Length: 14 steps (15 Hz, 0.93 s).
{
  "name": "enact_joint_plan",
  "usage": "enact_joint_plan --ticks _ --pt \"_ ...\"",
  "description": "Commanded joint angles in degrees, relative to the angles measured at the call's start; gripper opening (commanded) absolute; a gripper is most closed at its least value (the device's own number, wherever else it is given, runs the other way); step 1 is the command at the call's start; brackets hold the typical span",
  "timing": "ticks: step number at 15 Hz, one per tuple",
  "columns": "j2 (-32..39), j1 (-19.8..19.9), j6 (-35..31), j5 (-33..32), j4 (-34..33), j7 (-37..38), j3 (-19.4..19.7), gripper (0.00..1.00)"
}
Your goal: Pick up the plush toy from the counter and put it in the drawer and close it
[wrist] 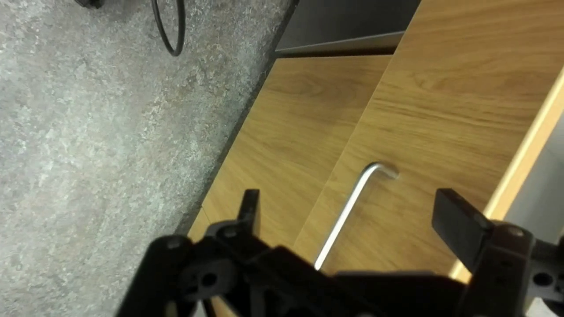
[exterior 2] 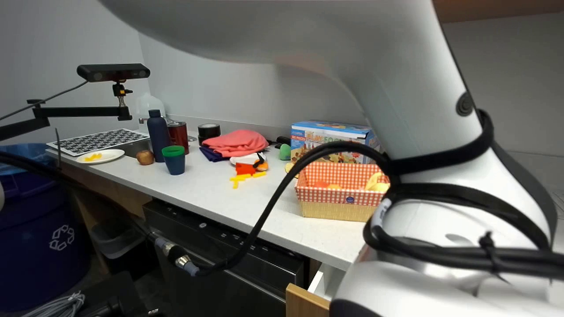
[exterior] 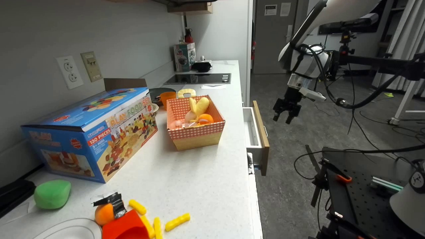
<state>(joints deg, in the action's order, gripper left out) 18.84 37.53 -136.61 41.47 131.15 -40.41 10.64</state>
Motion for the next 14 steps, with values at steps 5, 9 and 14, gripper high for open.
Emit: enact_joint_plan --ticks 5,9,14 --pt "-2.77 -4.30 0.60 -0.29 0.30 0.29 1.49 1.00" --pt "-2.14 -4.06 0.57 -0.35 0.32 0.23 1.95 1.00" --pt "-3.97 -4.29 0.86 -2.02 -0.22 -0.67 2.30 1.00"
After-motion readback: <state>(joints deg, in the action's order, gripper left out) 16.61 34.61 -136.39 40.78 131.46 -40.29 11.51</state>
